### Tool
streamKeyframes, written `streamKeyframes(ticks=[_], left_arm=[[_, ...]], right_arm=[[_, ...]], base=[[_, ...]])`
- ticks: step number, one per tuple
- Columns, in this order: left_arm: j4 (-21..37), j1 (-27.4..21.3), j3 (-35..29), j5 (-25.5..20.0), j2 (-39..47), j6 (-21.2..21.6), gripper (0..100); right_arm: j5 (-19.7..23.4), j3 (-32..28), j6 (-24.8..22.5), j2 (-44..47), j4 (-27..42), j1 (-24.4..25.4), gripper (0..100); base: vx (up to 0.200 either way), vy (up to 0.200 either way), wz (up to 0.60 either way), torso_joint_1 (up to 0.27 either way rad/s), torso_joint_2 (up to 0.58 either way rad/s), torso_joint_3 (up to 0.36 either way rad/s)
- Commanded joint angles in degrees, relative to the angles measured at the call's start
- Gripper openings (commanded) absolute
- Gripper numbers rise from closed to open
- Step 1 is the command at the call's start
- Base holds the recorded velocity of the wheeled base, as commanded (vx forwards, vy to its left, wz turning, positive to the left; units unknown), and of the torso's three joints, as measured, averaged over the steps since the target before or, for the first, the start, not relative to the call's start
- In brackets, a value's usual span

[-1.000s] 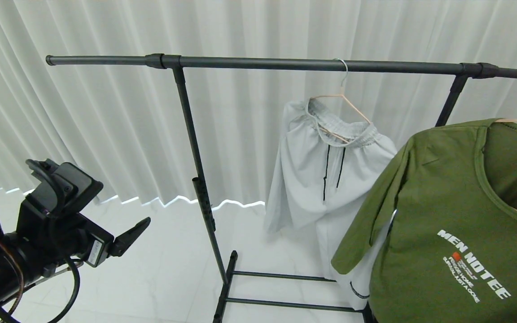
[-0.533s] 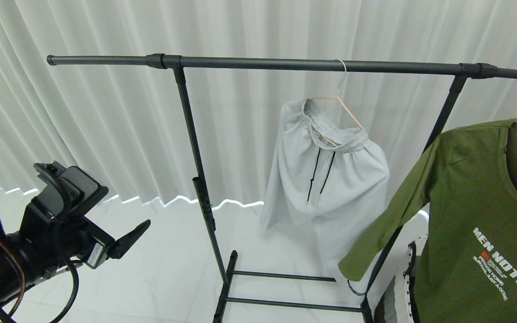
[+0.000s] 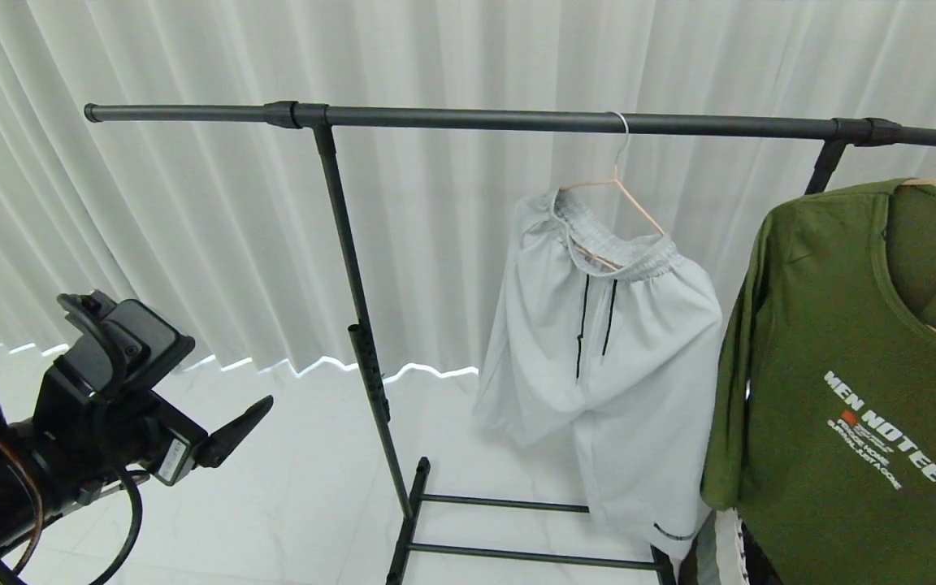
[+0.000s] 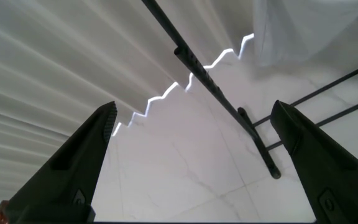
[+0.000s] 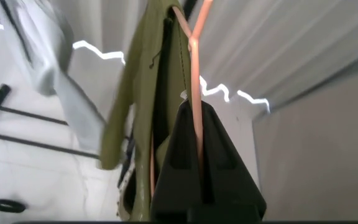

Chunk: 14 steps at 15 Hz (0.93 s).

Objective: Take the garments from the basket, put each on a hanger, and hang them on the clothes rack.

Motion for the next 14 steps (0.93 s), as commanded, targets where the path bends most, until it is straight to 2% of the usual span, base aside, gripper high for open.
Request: streamKeyframes(ticks=[1,8,14], left_arm=[[-0.03,-0.16,0.02,0.01,0.0,0.01,100],[-0.03,-0.51,0.1,0.01,-0.08,0.01,100],[-1.61,-0.51,0.37,0.01,-0.08,0.01,100]], right_arm=[[1.01,-1.56,-0.01,2.6,-0.25,0.13,0],[2.15,-3.5,0.08,6.82,-1.12,1.44,0],[1.71,-3.41,0.25,10.95,-2.44,1.44,0]], base=[[0.2,0.0,0.0,-0.002,0.0,0.007],[0.2,0.0,0.0,0.006,0.0,0.0],[0.0,0.0,0.0,0.0,0.0,0.0]])
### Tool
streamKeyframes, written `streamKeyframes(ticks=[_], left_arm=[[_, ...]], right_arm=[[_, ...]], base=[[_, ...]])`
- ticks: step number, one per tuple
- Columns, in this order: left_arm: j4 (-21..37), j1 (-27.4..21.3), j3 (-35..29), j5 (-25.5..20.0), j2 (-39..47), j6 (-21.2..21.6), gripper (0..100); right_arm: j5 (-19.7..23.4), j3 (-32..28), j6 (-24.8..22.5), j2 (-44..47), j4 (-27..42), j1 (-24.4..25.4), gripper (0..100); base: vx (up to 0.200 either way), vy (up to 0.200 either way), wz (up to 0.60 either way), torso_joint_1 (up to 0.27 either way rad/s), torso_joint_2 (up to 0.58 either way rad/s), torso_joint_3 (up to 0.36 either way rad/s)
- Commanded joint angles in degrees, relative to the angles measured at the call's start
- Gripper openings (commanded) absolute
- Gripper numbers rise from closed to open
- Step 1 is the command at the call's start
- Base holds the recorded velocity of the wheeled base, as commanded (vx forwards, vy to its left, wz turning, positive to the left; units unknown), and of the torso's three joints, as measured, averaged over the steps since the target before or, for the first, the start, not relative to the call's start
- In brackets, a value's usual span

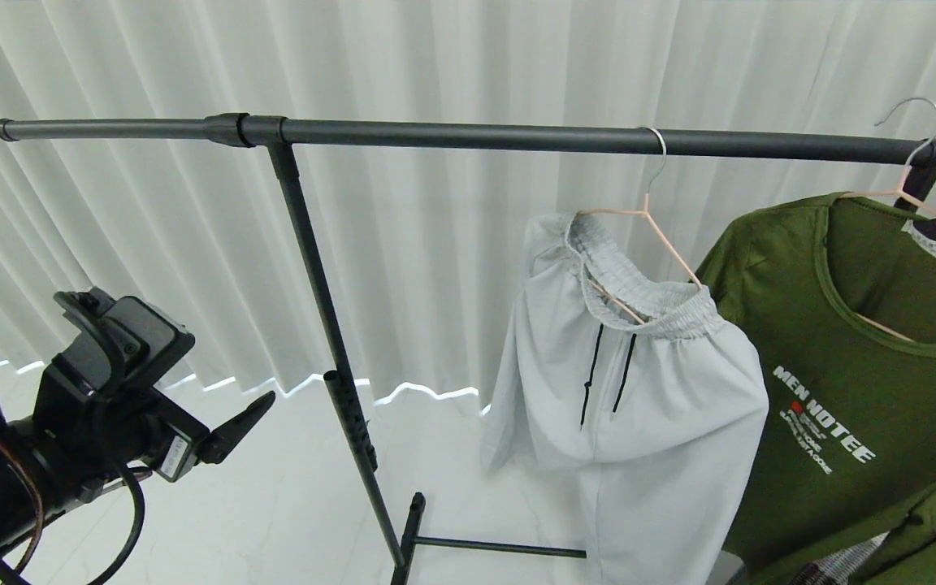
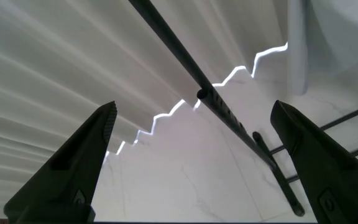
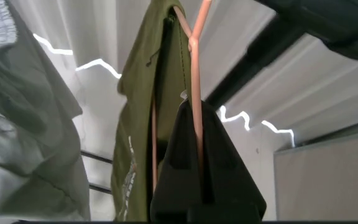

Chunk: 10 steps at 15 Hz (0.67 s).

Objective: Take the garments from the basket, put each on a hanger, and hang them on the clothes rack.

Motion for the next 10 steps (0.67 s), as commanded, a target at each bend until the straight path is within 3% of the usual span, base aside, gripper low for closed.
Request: streamKeyframes(ticks=[1,8,9,10], left_arm=[[-0.03,-0.01,0.04,-0.02,-0.04,-0.01,100],[-0.03,-0.01,1.18,-0.02,-1.18,-0.01,100],[-0.12,-0.01,1.45,-0.02,-1.18,-0.01,100],[-0.12,-0.01,1.53,0.07,-1.44,-0.01,100]], right_arm=[[-0.01,0.0,0.01,1.82,0.0,0.01,0],[-0.19,0.09,-0.08,3.67,-0.88,0.01,0],[-0.36,0.09,-0.16,3.67,-0.88,0.01,100],[-1.33,0.09,-0.16,3.84,-1.15,0.09,100]], base=[[0.0,0.0,0.0,0.0,0.0,0.0],[0.0,0.0,0.0,0.0,0.0,0.0],[0.0,0.0,0.0,0.0,0.0,0.0],[0.0,0.0,0.0,0.0,0.0,0.0]])
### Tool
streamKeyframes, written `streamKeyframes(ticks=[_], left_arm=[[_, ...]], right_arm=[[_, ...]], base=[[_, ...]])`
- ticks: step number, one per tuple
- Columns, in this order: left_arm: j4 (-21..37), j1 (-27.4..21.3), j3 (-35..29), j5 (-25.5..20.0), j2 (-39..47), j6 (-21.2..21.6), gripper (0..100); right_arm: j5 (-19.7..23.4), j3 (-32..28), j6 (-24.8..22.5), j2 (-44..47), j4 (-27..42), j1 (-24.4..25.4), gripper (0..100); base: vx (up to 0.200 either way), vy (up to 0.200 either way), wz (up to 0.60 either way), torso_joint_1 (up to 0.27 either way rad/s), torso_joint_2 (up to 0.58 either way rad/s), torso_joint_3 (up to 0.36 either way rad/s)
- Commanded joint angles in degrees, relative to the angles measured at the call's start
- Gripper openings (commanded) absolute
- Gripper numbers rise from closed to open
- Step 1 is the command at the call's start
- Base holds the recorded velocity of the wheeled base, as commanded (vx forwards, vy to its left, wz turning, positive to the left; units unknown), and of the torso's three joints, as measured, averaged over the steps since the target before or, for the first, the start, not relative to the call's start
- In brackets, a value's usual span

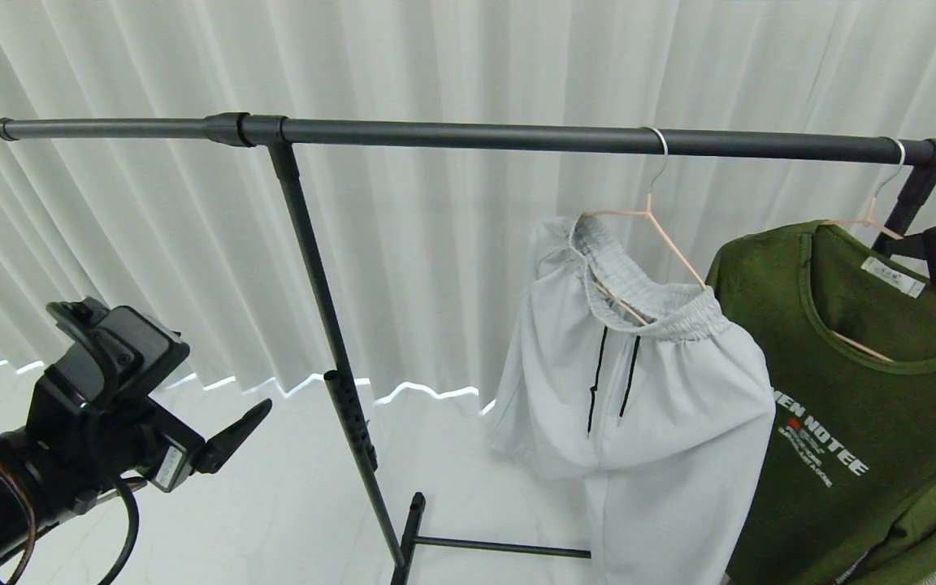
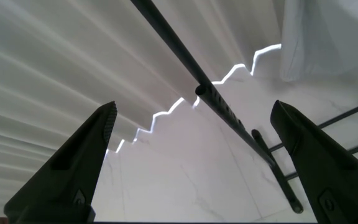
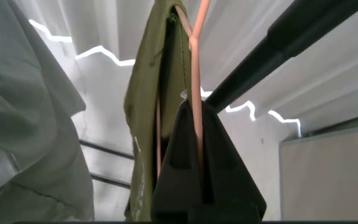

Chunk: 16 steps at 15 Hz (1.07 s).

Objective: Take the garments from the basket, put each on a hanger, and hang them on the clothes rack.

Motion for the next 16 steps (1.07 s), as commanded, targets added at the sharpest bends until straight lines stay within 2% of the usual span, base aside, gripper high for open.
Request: streamKeyframes(ticks=[1,4,6,9,12,14,16], left_arm=[[-0.07,-0.01,0.22,-0.04,-0.57,0.01,100],[-0.07,0.08,0.22,-0.04,-0.57,-0.08,100],[-0.24,0.87,1.63,0.04,-1.54,-0.08,100],[-0.24,4.82,5.49,0.75,-6.11,-0.69,100],[-0.24,10.27,9.62,1.36,-13.14,-3.94,100],[-0.07,12.65,13.49,4.62,-18.24,-4.47,100],[-0.07,12.82,17.71,8.75,-24.04,-4.47,100]], right_arm=[[-0.76,0.02,-0.03,0.32,-0.09,0.05,100],[-1.02,1.78,0.23,-0.47,-3.26,0.05,100],[-0.58,5.47,0.5,-4.25,-4.4,0.05,100],[2.23,13.82,2.25,-12.86,-10.11,0.05,100],[2.06,21.2,6.21,-19.89,-19.16,-0.31,100],[1.88,23.48,7.26,-22.71,-21.27,-1.54,100],[1.88,27.35,7.18,-27.28,-21.27,-4.96,100]], base=[[0.0,0.0,0.0,0.0,0.0,0.0],[0.0,0.0,0.0,0.0,0.0,0.0],[0.0,0.0,0.0,0.0,0.0,0.0],[0.0,0.0,0.0,0.0,0.0,0.0],[0.0,0.0,0.0,0.0,0.0,0.0],[0.0,0.0,0.0,0.0,0.0,0.0],[0.0,0.0,0.0,0.0,0.0,0.0]])
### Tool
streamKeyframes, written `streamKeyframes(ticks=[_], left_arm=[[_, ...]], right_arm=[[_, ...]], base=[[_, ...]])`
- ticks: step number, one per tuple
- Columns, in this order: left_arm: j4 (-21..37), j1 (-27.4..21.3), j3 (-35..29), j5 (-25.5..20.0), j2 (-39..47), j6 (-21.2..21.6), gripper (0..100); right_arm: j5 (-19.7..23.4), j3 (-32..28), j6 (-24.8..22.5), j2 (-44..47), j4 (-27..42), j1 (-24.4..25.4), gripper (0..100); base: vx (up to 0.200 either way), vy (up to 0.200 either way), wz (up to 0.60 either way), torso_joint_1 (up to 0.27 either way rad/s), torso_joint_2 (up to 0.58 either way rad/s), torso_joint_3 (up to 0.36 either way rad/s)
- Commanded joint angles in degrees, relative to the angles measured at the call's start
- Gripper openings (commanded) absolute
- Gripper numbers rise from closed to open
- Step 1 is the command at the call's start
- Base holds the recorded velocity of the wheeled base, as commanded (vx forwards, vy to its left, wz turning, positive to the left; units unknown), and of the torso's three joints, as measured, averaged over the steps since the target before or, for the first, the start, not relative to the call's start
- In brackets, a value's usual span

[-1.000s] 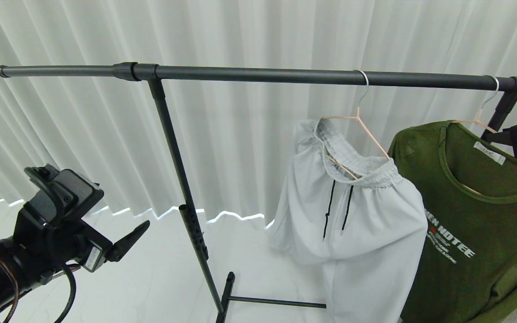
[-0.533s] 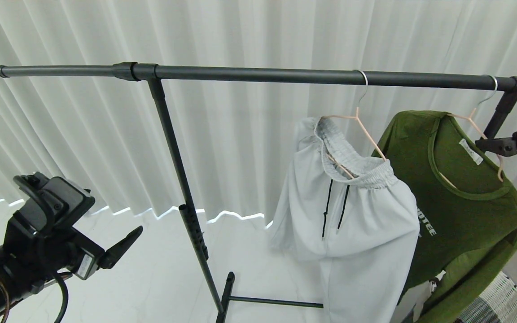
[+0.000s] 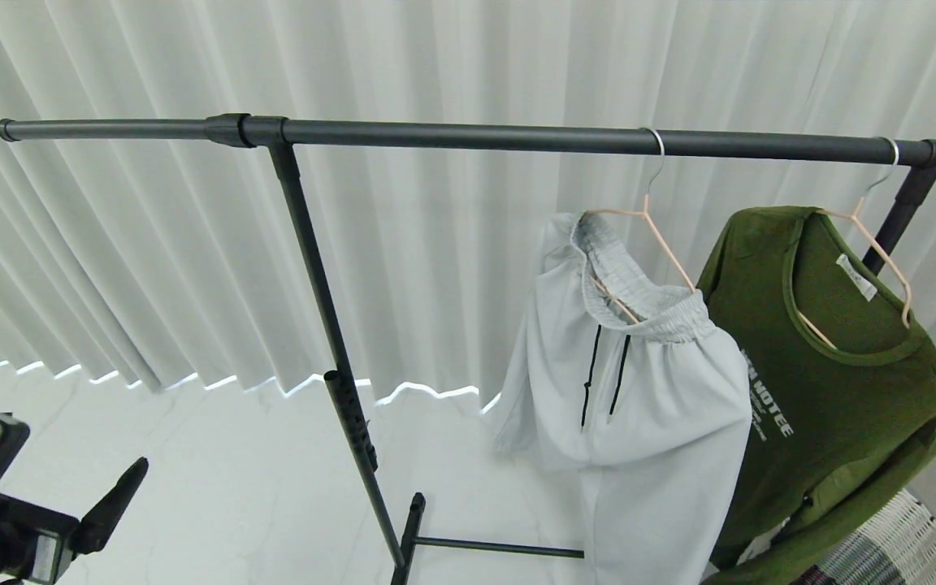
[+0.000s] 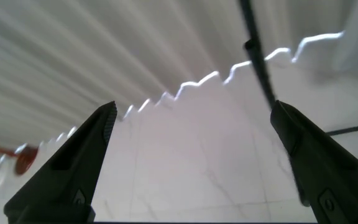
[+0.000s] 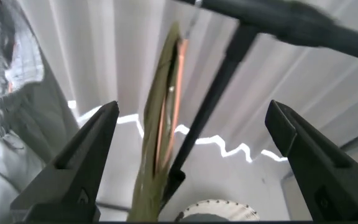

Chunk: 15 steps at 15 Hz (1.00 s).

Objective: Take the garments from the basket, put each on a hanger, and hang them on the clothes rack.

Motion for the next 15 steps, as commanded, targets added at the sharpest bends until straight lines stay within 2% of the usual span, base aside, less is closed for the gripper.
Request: streamKeyframes(ticks=[1,2,4,6,7,8,9,10,13,15], left_arm=[[0.02,0.83,4.73,2.39,-9.28,-0.26,100],[0.11,0.83,7.01,2.39,-12.53,-0.52,100],[5.12,0.83,7.72,2.21,-19.12,-0.7,100],[17.95,0.83,7.72,2.39,-35.47,-0.61,100],[23.84,0.83,7.72,2.39,-44.43,-0.61,100],[27.09,0.83,7.72,2.56,-49.0,-0.61,100],[28.14,0.83,7.19,3.62,-49.0,-1.84,100],[25.51,0.83,7.45,5.29,-49.27,-1.93,100],[28.85,0.83,7.72,10.74,-49.27,-2.46,100],[30.52,0.83,7.72,11.26,-49.27,-5.09,100]], right_arm=[[-0.03,5.58,-0.04,-7.55,0.08,-4.67,100],[0.05,9.36,-0.04,-11.15,0.25,-6.86,100],[-0.03,15.43,-0.3,-16.87,0.69,-7.83,100],[-0.21,26.94,-0.22,-26.97,2.89,-8.0,100],[-0.21,30.72,-0.22,-30.58,2.98,-8.0,100],[-0.21,32.21,-0.22,-32.07,2.98,-8.0,100],[-0.21,35.2,-0.3,-35.06,3.24,-8.0,100],[-0.3,36.52,-0.3,-36.91,3.77,-8.0,100],[-1.09,41.0,-0.48,-40.25,4.65,-8.0,100],[-1.26,43.11,-1.97,-40.42,4.73,-7.92,100]], base=[[0.0,0.0,0.0,0.0,0.0,0.0],[0.0,0.0,0.0,0.0,0.0,0.0],[0.0,0.0,0.0,0.0,0.0,0.0],[0.0,0.0,0.0,0.0,0.0,0.0],[0.0,0.0,0.0,0.0,0.0,0.0],[0.0,0.0,0.0,0.0,0.0,0.0],[0.0,0.0,0.0,0.0,0.0,0.0],[0.0,0.0,0.0,0.0,0.0,0.0],[0.0,0.0,0.0,0.0,0.0,0.0],[0.0,0.0,0.0,0.0,0.0,0.0]])
